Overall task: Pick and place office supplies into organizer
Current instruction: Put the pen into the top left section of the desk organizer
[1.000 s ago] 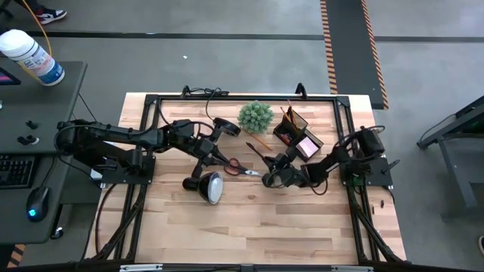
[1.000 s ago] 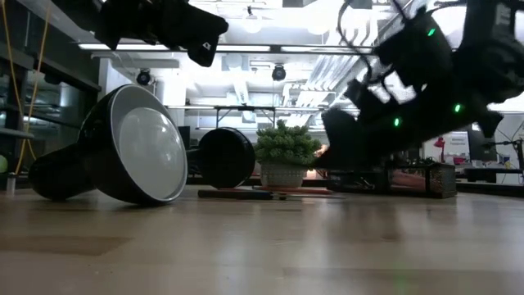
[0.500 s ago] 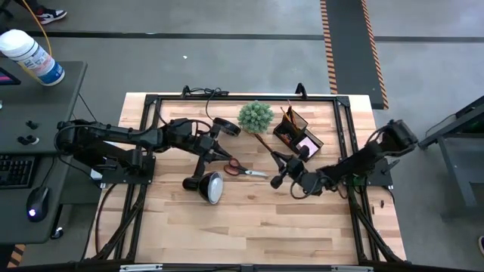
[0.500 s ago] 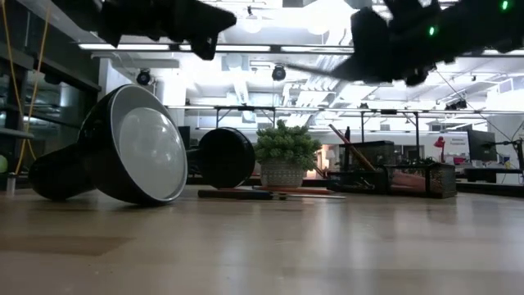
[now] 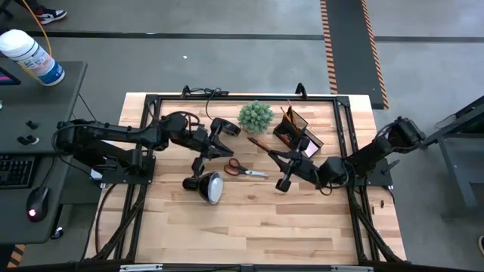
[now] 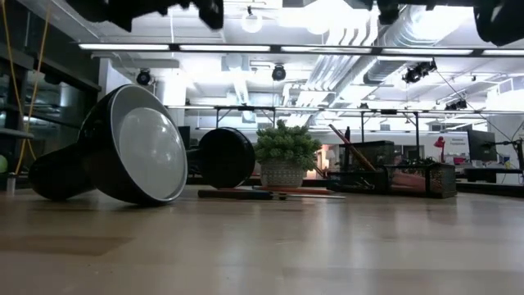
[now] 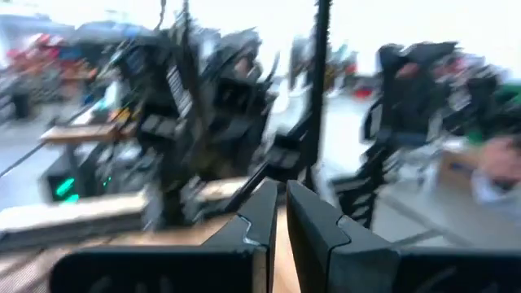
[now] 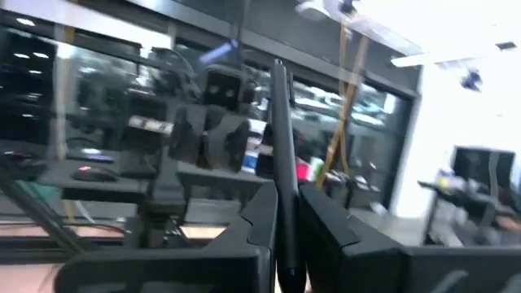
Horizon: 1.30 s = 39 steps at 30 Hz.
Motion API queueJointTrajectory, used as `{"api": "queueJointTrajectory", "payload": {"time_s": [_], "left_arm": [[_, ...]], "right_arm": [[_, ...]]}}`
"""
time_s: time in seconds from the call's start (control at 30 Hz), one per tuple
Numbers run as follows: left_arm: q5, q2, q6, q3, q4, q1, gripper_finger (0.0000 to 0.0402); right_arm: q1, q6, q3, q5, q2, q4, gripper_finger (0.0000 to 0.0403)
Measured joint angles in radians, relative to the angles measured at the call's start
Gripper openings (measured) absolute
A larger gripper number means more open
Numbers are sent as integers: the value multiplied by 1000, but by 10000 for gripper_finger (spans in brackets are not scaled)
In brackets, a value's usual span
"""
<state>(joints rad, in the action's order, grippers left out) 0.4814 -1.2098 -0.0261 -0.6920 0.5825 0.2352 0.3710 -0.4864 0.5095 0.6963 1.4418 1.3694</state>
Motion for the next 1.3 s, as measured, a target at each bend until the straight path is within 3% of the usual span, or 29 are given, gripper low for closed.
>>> {"api": "queueJointTrajectory", "payload": {"time_s": [0.13,0.27,0.43,0.8,1.1,1.3], "left_arm": [[45,0,-59,-13,99,-1,19],[31,0,-61,-15,165,0,19],[1,-7,-50,-15,187,0,19],[20,-8,-31,-15,204,0,19],[105,-8,3,-15,217,0,19],[93,-8,24,-15,236,-1,19]], "right_arm": [[-40,4,0,-139,0,6,26],[-81,10,35,-301,0,2,26],[-117,-13,132,-430,0,-103,26],[-150,-99,397,-389,73,-490,26],[-149,-132,446,-389,91,-513,26],[-149,-133,446,-389,91,-509,26]]}}
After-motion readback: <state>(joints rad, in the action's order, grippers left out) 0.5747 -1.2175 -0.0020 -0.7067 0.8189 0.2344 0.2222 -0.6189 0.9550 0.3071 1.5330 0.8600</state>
